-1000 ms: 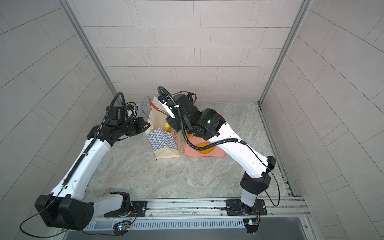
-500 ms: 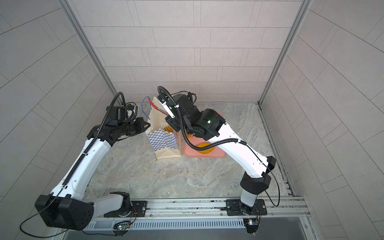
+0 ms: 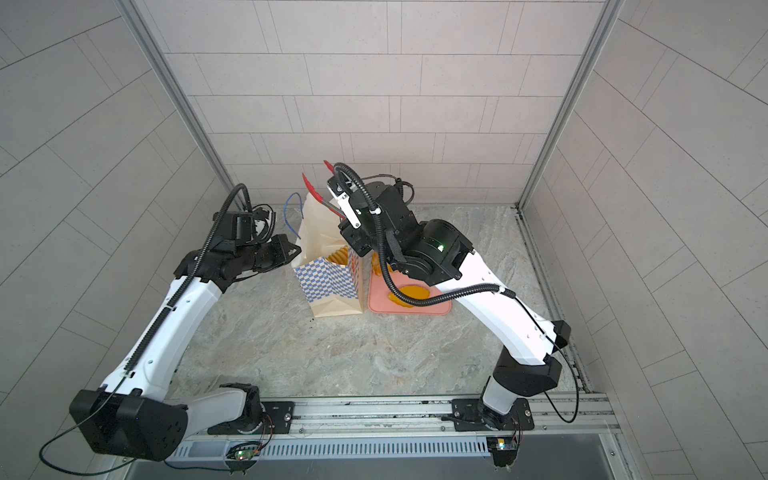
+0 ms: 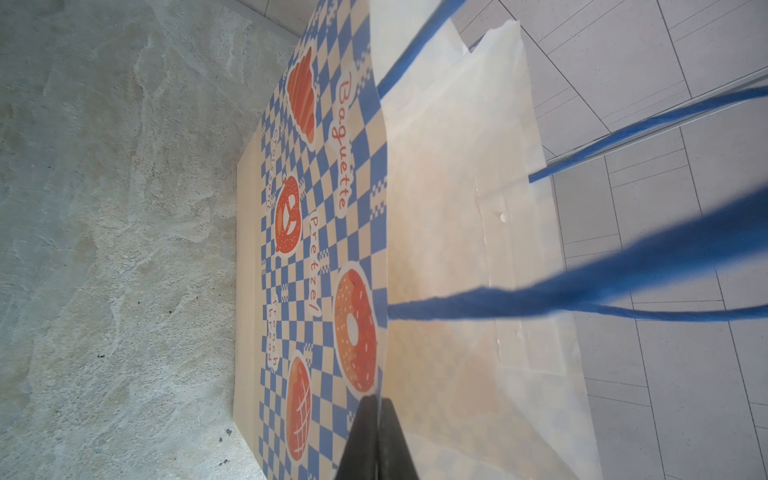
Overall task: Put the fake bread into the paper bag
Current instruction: 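Withdraw the empty tongs from the bag back over the pink tray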
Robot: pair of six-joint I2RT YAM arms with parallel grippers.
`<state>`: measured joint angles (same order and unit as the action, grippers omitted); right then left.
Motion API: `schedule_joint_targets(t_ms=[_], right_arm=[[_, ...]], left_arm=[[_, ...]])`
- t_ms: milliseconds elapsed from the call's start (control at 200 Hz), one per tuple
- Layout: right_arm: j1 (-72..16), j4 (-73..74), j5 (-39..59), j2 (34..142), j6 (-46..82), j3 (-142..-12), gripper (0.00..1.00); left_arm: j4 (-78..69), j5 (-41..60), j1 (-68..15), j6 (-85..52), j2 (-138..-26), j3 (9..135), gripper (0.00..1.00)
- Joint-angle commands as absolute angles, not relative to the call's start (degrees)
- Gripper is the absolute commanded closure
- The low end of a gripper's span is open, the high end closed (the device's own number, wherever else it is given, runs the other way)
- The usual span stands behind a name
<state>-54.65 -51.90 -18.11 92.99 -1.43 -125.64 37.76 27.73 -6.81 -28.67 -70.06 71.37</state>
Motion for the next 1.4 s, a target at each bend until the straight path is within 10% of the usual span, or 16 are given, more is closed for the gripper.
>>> schedule_joint_targets(t_ms=[0, 630, 1396], right_arm=[[-54.9, -47.8, -21.0, 89.5, -0.9, -124.0, 0.5], [-48.5, -45.5, -21.8, 79.1, 4.3, -109.9, 0.52], [-23.2, -45.0, 4.4, 73.5, 19.7, -90.5, 0.59]], left_arm=[[37.6, 27.4, -7.2, -28.9, -69.7, 73.5, 1.0], [37.8, 26.9, -7.2, -28.6, -69.8, 73.3, 1.0], [37.7, 26.7, -7.2, -28.6, -70.2, 72.8, 1.0]])
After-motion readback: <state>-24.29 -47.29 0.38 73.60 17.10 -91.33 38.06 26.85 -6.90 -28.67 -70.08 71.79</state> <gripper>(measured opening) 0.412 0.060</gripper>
